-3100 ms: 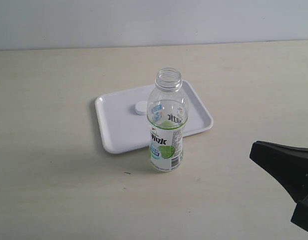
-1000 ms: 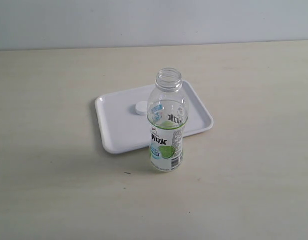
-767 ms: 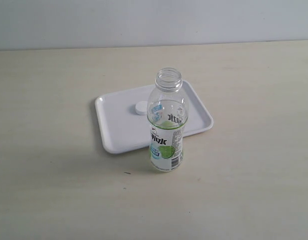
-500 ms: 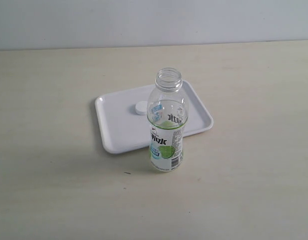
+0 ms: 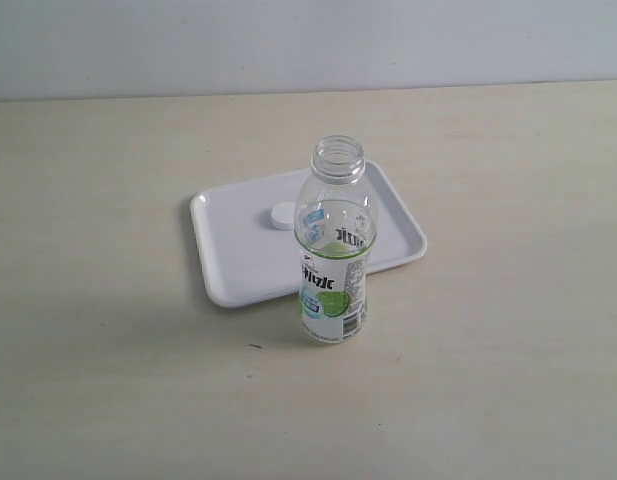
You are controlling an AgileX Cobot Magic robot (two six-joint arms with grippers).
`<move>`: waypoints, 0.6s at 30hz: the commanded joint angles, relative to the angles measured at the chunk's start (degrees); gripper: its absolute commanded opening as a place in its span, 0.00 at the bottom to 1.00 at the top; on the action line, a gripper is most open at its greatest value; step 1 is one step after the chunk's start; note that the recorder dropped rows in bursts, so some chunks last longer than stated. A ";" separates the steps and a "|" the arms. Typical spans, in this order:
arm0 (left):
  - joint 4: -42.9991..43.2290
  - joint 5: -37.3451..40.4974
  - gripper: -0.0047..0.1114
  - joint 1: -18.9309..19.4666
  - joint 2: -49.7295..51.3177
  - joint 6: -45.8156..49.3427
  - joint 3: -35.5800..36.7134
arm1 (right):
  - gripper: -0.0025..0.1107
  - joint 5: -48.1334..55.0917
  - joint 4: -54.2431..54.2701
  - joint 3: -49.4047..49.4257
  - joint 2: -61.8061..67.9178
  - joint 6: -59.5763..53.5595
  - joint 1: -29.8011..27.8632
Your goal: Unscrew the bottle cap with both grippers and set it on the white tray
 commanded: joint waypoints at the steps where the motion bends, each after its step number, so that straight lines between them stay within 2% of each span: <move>1: -0.22 -1.28 0.04 0.28 -0.24 1.15 0.14 | 0.02 -0.53 -0.08 0.28 -0.37 -0.34 -0.27; 9: -0.44 -11.65 0.04 0.28 -0.24 0.92 0.23 | 0.02 -0.53 -0.08 0.28 -0.37 -0.34 -0.27; 11: 3.31 -13.43 0.04 0.53 -0.24 -2.87 0.55 | 0.02 -0.53 -0.08 0.28 -0.37 -0.34 -0.27; 14: 27.09 -12.86 0.04 3.04 -0.24 -21.77 0.64 | 0.02 -0.53 -0.08 0.28 -0.37 -0.34 -0.27; 17: 54.54 -13.69 0.04 6.58 -0.24 -50.52 0.64 | 0.02 -0.40 -0.08 0.28 -0.37 -0.34 -0.27; 18: 61.23 -14.05 0.04 7.52 -0.24 -58.20 0.64 | 0.02 0.46 -0.08 0.28 -0.37 -0.34 -0.27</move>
